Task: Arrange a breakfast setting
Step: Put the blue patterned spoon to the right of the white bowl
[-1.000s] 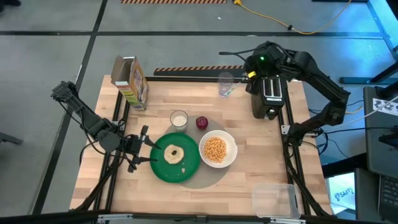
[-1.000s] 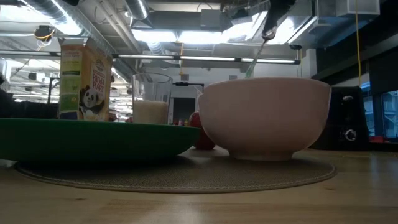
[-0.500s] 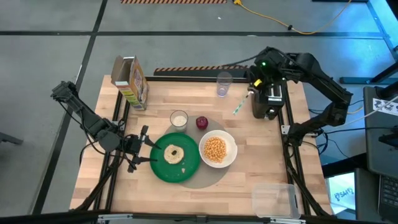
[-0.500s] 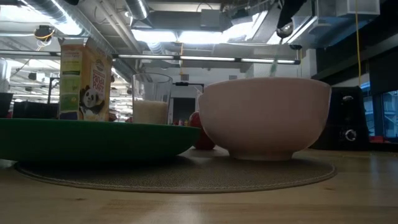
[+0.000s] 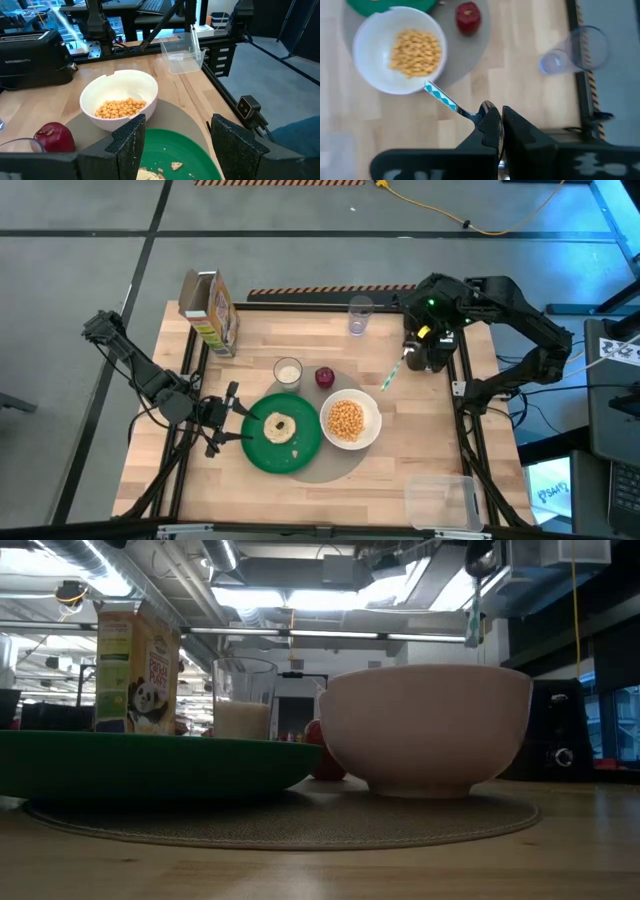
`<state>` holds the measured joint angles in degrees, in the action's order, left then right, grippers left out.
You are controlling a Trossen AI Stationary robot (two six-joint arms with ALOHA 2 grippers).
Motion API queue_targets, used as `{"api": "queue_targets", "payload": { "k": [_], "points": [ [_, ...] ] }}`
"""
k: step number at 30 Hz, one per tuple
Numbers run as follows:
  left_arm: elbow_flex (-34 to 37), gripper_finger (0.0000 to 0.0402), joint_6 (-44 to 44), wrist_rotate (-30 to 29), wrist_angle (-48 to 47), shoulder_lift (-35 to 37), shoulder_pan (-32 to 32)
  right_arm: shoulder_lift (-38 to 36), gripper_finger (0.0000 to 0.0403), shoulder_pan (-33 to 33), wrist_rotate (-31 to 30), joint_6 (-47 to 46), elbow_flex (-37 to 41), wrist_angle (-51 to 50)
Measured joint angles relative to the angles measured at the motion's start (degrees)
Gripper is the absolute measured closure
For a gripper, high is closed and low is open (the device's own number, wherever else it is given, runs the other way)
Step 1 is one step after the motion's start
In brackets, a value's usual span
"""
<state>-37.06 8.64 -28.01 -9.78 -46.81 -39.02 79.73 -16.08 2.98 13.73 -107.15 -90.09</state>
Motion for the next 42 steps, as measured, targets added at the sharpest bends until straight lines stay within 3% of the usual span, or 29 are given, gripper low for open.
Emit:
{"api": "queue_targets", "payload": {
  "k": [26, 30, 33, 42],
  "points": [
    [0.0, 0.0191, -0.04, 0.02, -0.05, 0.0, 0.0, -1.02, 0.0402, 17.97, 0.93, -15.49, 0.88, 0.78],
    [0.0, 0.0191, -0.04, 0.05, -0.04, -0.02, 0.02, -2.61, 0.0402, 20.02, 1.57, -18.72, 9.16, 2.9],
    [0.0, 0.0191, -0.3, 0.15, -0.03, 0.0, 0.02, -5.95, 0.0402, 21.44, 4.23, -20.91, 17.79, 10.08],
    [0.0, 0.0191, -0.24, 0.24, 0.21, 0.0, 0.02, -15.64, 0.0402, 18.88, 8.25, -22.55, 38.44, 21.95]
  ]
}}
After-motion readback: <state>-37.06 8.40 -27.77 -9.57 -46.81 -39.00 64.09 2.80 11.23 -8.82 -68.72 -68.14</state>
